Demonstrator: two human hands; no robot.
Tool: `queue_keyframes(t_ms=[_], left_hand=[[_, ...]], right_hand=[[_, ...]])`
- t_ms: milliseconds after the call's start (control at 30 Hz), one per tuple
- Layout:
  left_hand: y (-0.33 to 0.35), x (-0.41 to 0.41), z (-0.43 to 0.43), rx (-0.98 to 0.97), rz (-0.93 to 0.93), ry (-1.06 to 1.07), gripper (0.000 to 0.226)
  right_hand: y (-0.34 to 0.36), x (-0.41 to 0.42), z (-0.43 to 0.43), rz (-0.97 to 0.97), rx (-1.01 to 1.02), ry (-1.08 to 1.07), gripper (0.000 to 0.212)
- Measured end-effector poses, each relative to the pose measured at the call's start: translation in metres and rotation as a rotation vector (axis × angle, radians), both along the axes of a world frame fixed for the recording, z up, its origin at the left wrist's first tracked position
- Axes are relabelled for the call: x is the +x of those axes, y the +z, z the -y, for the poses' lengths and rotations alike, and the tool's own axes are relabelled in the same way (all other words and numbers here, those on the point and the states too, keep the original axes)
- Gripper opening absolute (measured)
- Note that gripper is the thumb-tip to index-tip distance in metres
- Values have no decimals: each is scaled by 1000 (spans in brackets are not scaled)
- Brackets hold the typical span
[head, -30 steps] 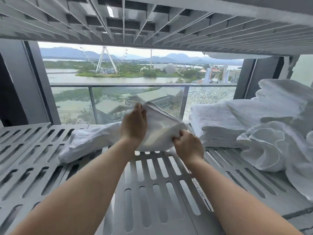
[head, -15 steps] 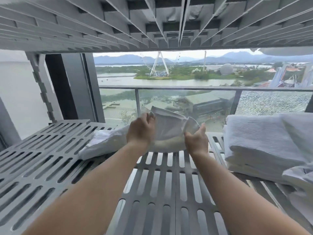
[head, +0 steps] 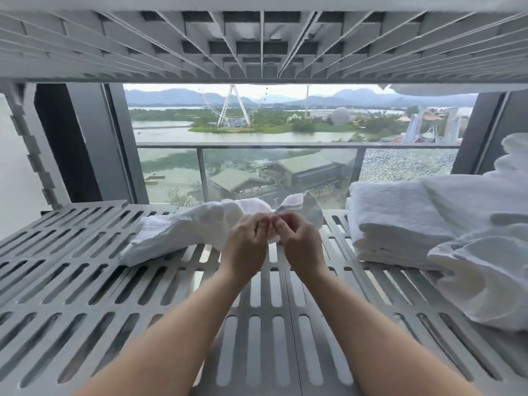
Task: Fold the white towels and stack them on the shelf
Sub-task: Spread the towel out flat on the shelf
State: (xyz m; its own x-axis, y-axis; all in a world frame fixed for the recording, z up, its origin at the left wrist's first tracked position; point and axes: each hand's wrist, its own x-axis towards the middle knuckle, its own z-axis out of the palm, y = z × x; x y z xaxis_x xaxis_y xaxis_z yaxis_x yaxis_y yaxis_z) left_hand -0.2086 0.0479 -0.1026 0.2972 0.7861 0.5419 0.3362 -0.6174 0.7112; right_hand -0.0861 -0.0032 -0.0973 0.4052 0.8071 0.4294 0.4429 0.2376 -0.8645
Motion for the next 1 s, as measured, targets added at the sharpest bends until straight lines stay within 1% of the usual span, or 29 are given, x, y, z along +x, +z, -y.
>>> queue_keyframes(t_ms=[67,100,167,300,367,433,500,567,700,767,1000], left_hand=[[-6,-3,3,15,23,4,30],[-8,-3,4,31,14,19,27],[-10,-3,4,85,-19,36,22],[-14,-1,3,232,-119,66,16],[-11,1,6,294,-92,110,16],[-6,-1,7,415,-40,171,14],[-4,-4,9,596,-91,220,14],[-3,-5,14,722,-204,189,20],[-7,3,21,819,-342,103,35],[-8,4,22,833,-357,103,36],[-9,-2,19,903,-353,106,26]], right_hand=[[-3,-5,4,-68,-7,-9,19],[-5,-7,5,-84,-16,-25,15],[-9,-10,9,-170,-29,-51,14],[-16,-8,21,-458,-42,-16,13],[-17,-3,27,-609,-62,6,13],[-17,3,33,-783,-49,31,13],[-16,9,37,-892,-8,46,15],[-14,12,40,-915,11,44,18],[-14,11,41,-861,0,20,19],[-14,11,42,-860,-10,60,23],[-12,17,39,-901,-52,137,27]])
